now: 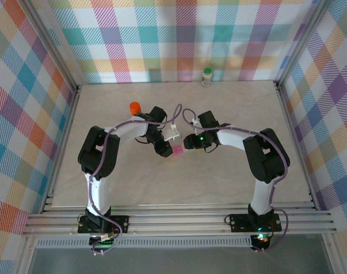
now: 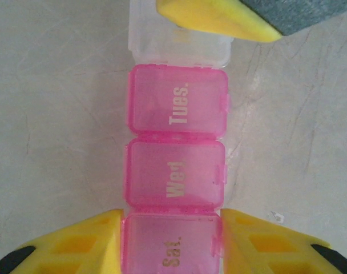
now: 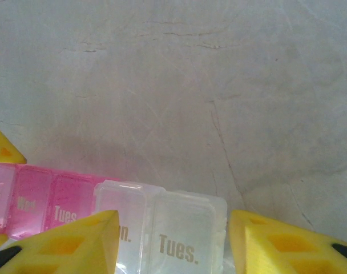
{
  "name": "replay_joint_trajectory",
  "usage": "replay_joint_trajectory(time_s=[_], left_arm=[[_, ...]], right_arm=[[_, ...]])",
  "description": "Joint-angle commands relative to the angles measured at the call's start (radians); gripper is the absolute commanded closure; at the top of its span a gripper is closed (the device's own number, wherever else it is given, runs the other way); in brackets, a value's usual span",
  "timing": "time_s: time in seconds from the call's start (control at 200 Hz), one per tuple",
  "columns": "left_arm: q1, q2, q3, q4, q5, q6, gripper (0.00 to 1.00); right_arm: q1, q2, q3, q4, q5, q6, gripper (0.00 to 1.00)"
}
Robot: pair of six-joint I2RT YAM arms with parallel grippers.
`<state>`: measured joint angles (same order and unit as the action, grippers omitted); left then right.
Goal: Sort the pills into containers
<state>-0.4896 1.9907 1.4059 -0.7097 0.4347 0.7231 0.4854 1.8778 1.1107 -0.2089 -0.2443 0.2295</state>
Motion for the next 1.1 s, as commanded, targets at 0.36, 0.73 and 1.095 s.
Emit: replay_joint_trajectory(time_s=[0.36, 0.73, 1.095], left_arm=[[0.047, 0.014, 0.084, -0.179, 0.120, -0.027, 0.51], [0.055, -0.048, 0.015, -0.011, 0.000, -0.122, 0.42], [-0.040, -0.244, -0.202, 0.173, -0.112, -0.035, 0.06]], right_arm=[[-0.006, 0.062, -0.003, -0.096, 0.143, -0.032, 0.48], [-0.003, 0.053, -0.005, -0.095, 0.139, -0.036, 0.47], [0.005, 0.049, -0.003, -0.096, 0.143, -0.041, 0.47]])
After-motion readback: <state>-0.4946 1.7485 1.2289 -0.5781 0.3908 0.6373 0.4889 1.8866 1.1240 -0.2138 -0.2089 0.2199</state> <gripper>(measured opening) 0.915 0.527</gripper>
